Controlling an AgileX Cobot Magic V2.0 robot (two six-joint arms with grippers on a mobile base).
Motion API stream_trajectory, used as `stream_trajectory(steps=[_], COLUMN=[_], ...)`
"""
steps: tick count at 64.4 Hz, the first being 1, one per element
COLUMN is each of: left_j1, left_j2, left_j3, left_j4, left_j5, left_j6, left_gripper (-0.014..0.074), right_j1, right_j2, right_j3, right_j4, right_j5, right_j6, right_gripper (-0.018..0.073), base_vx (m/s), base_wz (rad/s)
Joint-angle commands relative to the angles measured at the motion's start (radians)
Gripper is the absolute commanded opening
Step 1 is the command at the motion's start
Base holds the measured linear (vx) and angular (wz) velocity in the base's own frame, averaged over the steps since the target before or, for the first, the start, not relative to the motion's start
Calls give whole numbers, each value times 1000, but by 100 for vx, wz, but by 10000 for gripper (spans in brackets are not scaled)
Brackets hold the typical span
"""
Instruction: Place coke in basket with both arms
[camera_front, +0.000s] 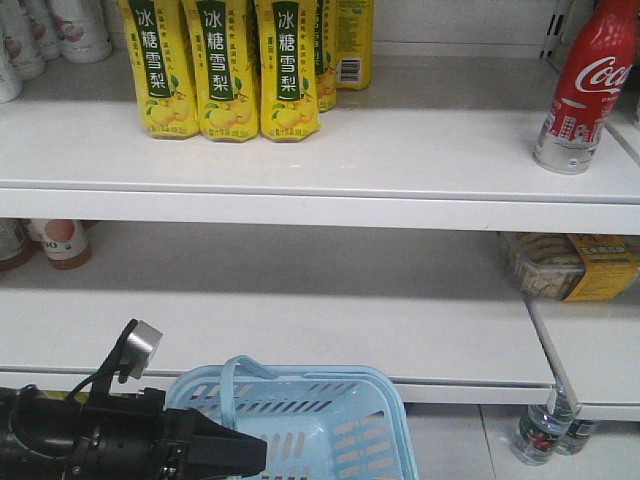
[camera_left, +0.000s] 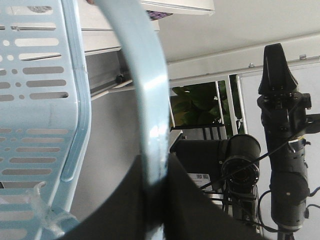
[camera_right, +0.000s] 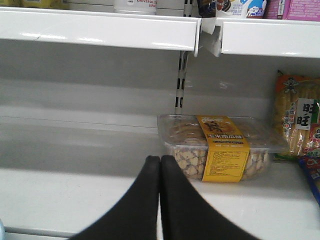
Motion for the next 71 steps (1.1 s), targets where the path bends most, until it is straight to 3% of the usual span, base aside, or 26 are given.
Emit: stream_trajectory(steps=[1, 71], left_j1=[-7, -7], left_j2=[-35, -35], left_j3=[-17, -17], left_j4=[-85, -85], left_j5=[77, 77], left_j6=[9, 9], left_gripper=[-6, -6], right_j1=[-5, -5], right_j2=[-12, -12], right_j3=[8, 8], right_j4=[-4, -4], right_j5=[-73, -72], right_j6=[-6, -6], right_gripper=[-10, -10], base_vx=[3, 1], base_wz=[-1, 0])
